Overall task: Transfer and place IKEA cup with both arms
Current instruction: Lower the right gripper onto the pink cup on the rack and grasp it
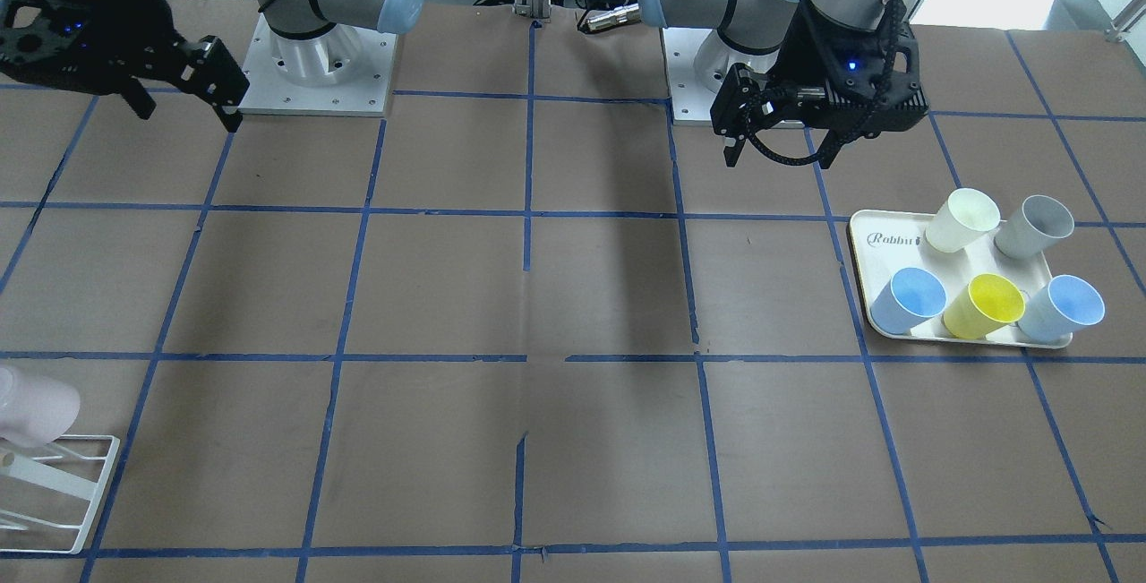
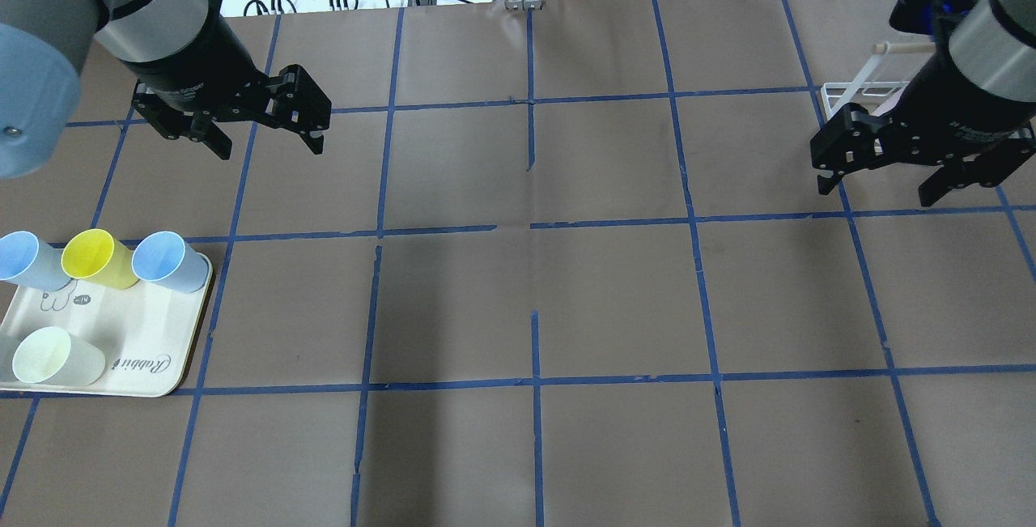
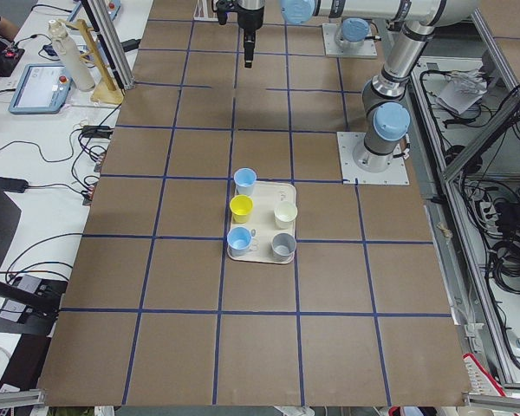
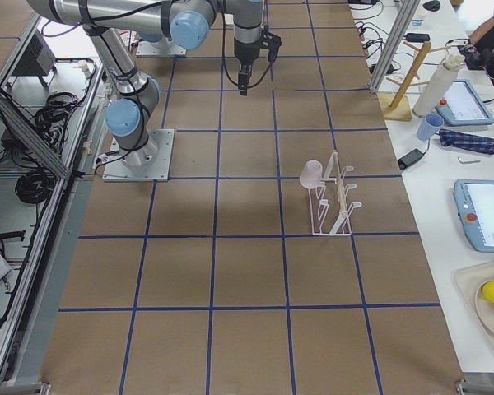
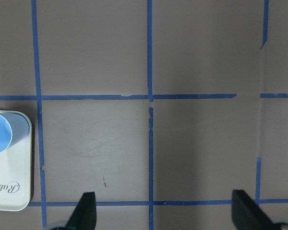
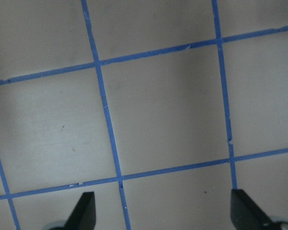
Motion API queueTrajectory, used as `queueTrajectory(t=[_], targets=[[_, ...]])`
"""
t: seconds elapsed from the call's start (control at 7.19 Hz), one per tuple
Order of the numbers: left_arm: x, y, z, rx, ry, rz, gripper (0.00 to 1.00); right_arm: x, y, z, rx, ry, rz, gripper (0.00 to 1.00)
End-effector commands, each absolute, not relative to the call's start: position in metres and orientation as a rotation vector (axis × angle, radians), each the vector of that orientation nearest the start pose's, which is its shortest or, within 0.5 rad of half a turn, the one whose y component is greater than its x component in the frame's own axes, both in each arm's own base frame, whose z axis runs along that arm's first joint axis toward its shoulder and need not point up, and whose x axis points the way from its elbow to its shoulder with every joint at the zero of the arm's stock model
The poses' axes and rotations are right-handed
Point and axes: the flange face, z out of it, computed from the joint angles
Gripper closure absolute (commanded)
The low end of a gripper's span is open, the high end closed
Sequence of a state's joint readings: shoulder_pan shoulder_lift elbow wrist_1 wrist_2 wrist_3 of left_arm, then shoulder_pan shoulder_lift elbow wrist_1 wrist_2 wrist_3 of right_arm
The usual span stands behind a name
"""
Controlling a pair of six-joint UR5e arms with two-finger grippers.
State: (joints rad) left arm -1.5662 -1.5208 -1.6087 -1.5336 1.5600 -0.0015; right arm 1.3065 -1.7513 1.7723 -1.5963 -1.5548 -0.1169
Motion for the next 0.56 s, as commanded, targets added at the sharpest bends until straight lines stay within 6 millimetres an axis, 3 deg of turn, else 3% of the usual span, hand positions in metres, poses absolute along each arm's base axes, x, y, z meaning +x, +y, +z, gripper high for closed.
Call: queueTrajectory(t=[0.0, 0.28, 0.42], targets=[[-0.132, -0.477, 0.495, -0.012, 3.153, -0.073, 0.00, -0.033, -0.466, 0.456, 0.032, 3.141, -0.077, 0.00], [-0.132, -0.476, 0.495, -0.009, 3.153, -0.073, 0.00, -0.064, -0.498, 0.434, -0.006, 3.165, -0.163, 0.00], [-0.132, -0.476, 0.495, -0.004, 3.151, -0.073, 0.00, -0.078, -0.509, 0.420, -0.112, 3.167, -0.163, 0.00]])
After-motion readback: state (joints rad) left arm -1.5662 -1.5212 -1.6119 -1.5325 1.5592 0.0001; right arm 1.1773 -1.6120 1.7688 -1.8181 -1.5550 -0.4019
